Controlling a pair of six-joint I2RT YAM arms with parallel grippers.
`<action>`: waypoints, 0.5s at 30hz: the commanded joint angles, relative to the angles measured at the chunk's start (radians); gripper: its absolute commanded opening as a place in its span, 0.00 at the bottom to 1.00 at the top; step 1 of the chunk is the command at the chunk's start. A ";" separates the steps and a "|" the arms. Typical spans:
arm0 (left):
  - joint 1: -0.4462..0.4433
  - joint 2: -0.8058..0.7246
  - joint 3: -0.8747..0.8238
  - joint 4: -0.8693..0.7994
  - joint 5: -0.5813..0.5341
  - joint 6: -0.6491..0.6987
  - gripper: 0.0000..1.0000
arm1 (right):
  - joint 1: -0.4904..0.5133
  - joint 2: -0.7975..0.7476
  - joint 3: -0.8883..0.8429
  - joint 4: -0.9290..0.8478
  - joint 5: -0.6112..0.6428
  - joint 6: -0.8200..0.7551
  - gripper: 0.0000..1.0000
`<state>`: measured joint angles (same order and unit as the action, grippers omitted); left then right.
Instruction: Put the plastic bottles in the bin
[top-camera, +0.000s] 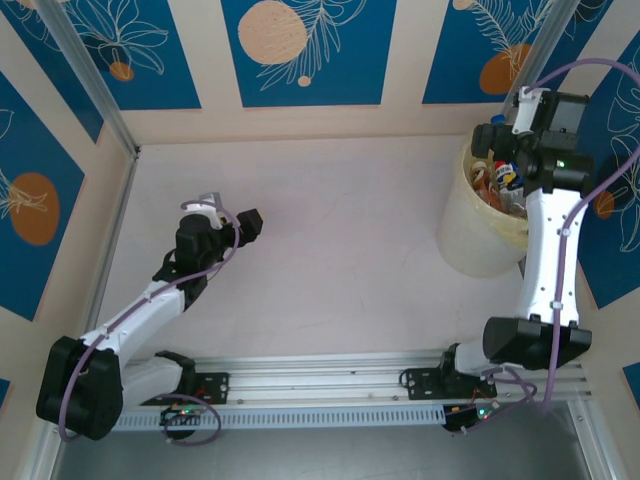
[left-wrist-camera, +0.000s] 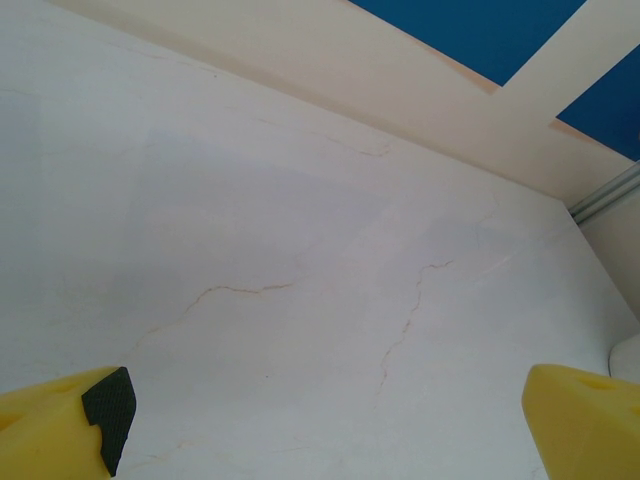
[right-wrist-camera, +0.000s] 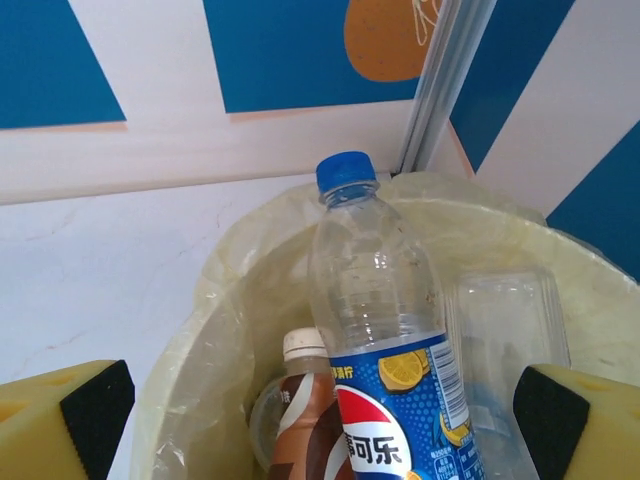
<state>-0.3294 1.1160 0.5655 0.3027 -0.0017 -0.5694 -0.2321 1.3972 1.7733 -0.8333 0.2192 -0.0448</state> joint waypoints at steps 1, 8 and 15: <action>0.010 0.005 0.005 0.000 -0.007 0.007 1.00 | -0.035 0.047 -0.063 0.056 -0.073 0.054 1.00; 0.011 0.002 -0.001 0.002 -0.011 0.001 1.00 | -0.025 0.105 -0.078 -0.017 0.055 0.052 1.00; 0.011 0.015 0.002 0.007 -0.003 -0.009 1.00 | -0.011 0.103 -0.141 0.024 0.278 -0.073 0.66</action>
<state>-0.3248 1.1183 0.5655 0.3027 -0.0017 -0.5697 -0.2577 1.5158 1.6547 -0.8272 0.4026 -0.0437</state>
